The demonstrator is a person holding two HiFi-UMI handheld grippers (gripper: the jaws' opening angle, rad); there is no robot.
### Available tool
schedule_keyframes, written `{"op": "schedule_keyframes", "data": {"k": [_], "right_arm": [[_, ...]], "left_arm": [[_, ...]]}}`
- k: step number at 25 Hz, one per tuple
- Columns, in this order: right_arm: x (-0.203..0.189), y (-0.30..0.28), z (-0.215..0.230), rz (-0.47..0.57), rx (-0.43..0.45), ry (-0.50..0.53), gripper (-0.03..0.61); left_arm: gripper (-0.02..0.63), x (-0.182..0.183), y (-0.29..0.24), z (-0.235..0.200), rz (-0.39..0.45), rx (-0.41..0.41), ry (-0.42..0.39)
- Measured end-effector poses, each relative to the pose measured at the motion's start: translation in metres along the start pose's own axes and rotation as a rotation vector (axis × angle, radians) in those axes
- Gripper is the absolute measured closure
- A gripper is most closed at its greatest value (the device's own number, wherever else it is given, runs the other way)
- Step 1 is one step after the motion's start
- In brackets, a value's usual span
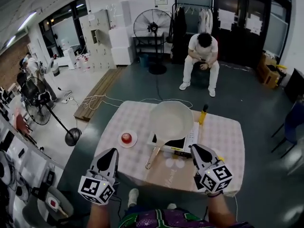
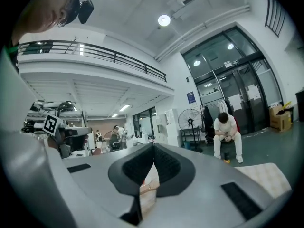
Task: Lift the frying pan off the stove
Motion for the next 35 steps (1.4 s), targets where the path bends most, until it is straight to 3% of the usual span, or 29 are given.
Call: {"op": "schedule_keyframes", "data": {"k": [6, 13, 18, 19, 22, 26, 29, 35], "right_arm": [[0.006, -0.052, 0.003, 0.085, -0.192, 0.021, 0.571], [-0.019, -0.126, -0.047, 0.144, -0.351, 0.063, 0.569], [-0.027, -0.146, -0.063, 0.157, -0.435, 0.058, 0.551], [-0.028, -0.150, -0.066, 0.157, -0.437, 0.059, 0.529], [-0.032, -0.162, -0.071, 0.152, -0.432, 0.049, 0.311], [-0.045, -0.177, -0.079, 0.121, -0.474, 0.036, 0.102], [-0.059, -0.194, -0.084, 0.078, -0.496, 0.035, 0.048], [-0.115, -0.231, -0.087, -0.059, -0.530, -0.042, 0.046]], "left_arm": [[0.591, -0.018, -0.068, -0.077, 0.014, -0.166, -0.004], [0.591, -0.059, -0.109, -0.184, 0.021, -0.317, -0.002], [0.591, -0.065, -0.134, -0.216, 0.009, -0.397, 0.009], [0.591, -0.066, -0.138, -0.218, 0.010, -0.414, 0.010], [0.591, -0.069, -0.146, -0.225, 0.012, -0.453, 0.014], [0.591, -0.079, -0.152, -0.232, 0.013, -0.501, 0.031], [0.591, -0.086, -0.156, -0.236, 0.017, -0.532, 0.025], [0.591, -0.122, -0.165, -0.253, -0.002, -0.574, 0.057]]}}
Point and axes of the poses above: the fingertips, and each gripper's own axes: y backward along the fingers, z to its right, x out of its top, the point moved 6 cm from there along y, backward along the fingers, and after that the axes turned 2 degrees about -y, right-handed, at the moved point
